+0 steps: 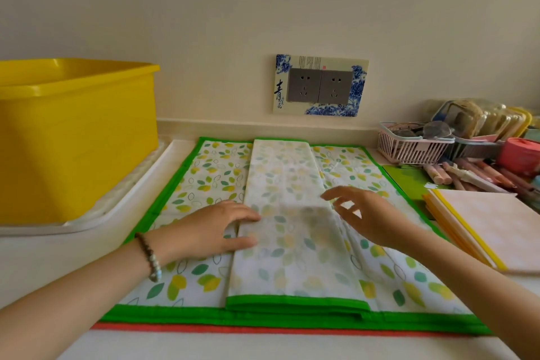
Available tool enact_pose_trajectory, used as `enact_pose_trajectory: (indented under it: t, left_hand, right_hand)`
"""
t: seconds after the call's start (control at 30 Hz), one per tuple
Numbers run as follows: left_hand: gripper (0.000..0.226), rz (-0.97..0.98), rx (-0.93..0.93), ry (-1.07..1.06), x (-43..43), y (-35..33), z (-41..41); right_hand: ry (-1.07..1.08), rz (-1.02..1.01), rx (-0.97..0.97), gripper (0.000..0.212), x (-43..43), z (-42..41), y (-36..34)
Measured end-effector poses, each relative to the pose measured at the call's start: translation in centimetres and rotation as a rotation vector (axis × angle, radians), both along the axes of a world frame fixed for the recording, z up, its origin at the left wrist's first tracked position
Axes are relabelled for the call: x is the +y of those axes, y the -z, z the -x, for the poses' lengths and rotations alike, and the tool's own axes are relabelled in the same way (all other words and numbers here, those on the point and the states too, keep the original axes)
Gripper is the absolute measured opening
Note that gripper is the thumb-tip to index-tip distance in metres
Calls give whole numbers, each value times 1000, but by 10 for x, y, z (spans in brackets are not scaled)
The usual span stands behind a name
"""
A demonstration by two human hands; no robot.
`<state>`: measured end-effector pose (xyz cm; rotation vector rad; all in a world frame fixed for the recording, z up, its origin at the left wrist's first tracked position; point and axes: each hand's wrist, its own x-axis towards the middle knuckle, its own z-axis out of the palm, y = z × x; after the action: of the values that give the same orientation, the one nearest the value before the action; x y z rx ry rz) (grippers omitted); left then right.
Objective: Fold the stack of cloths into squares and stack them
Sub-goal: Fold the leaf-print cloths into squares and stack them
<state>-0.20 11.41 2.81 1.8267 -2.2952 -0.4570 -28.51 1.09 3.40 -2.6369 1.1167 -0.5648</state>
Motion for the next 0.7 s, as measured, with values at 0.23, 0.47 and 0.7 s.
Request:
enact_pose_trajectory:
  t: [0.23,0.47,0.7]
  left_hand:
    - [114,-196,-201,121,17,1,-1]
    - [122,-268,-282,144,18,5,1]
    - [107,-113,18,41,17,4,-4]
  right_hand:
    - [-253,326,340,51,18,28,7]
    - [-453,544,401,43,9,29,9]
    - [-350,387,305,41,8,20,15]
